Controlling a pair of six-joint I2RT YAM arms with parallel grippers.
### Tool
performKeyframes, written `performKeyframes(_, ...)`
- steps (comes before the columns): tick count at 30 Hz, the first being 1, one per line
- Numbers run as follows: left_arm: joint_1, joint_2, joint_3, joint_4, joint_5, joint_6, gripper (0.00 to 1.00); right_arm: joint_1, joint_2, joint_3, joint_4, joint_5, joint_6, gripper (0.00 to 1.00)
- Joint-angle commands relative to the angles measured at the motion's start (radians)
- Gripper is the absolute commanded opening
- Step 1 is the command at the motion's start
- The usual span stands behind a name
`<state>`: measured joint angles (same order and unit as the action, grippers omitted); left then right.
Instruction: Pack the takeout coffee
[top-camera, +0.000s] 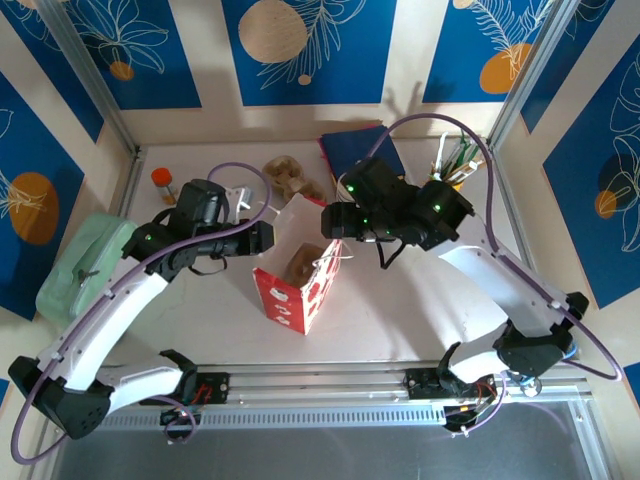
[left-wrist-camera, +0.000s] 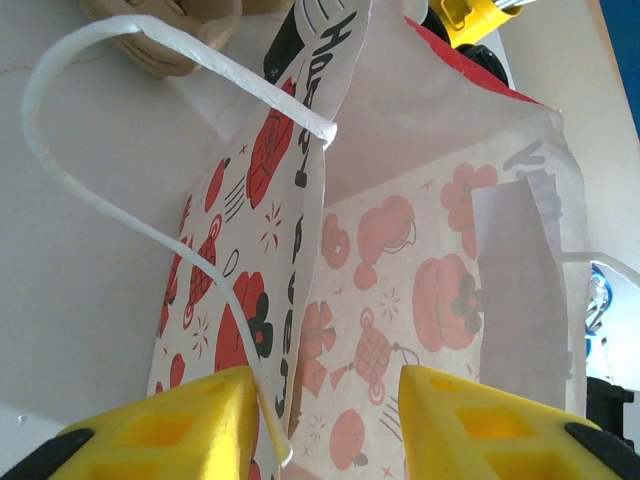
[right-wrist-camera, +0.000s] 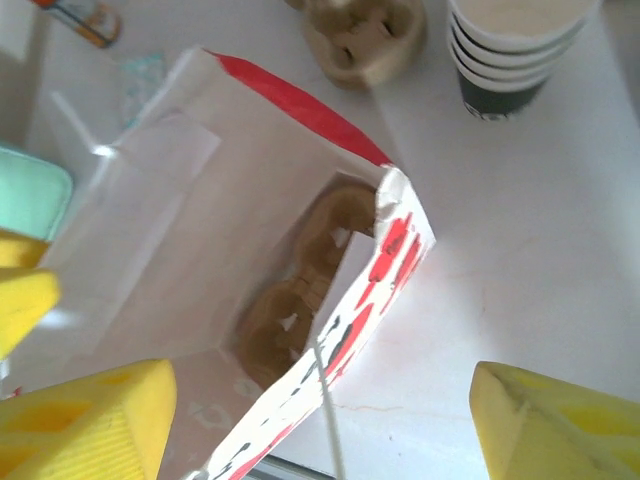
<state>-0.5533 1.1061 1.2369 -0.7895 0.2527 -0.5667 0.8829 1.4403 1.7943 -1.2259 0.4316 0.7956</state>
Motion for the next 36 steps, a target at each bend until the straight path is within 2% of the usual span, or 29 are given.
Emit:
performKeyframes(1, -0.007, -0.02, 0.011, 0.001, -0.017, 0.027, 0.42, -0.021, 0.048, 0.033, -0.082, -0.006, 0.081, 0.75)
performKeyframes(9, -0.006, -0.032, -0.002, 0.013, -0.024, 0.032, 0.43, -0.068, 0.129, 0.044, -0.046, -0.13, 0.076, 0.66)
performKeyframes(22, -0.006, -0.049, -0.014, 0.002, -0.039, 0.044, 0.46, -0.071, 0.197, 0.051, -0.038, -0.177, 0.069, 0.45)
performKeyframes(28, -0.007, -0.07, 0.02, -0.017, -0.066, 0.047, 0.49, -0.07, 0.163, 0.026, 0.0, -0.178, 0.047, 0.24)
performKeyframes(33, -0.006, -0.116, 0.063, -0.021, -0.114, 0.026, 0.51, -0.062, 0.072, -0.05, 0.098, -0.173, 0.001, 0.09)
performKeyframes(36, -0.005, -0.162, 0.067, -0.007, -0.16, 0.019, 0.57, -0.05, 0.009, -0.113, 0.167, -0.18, -0.002, 0.02)
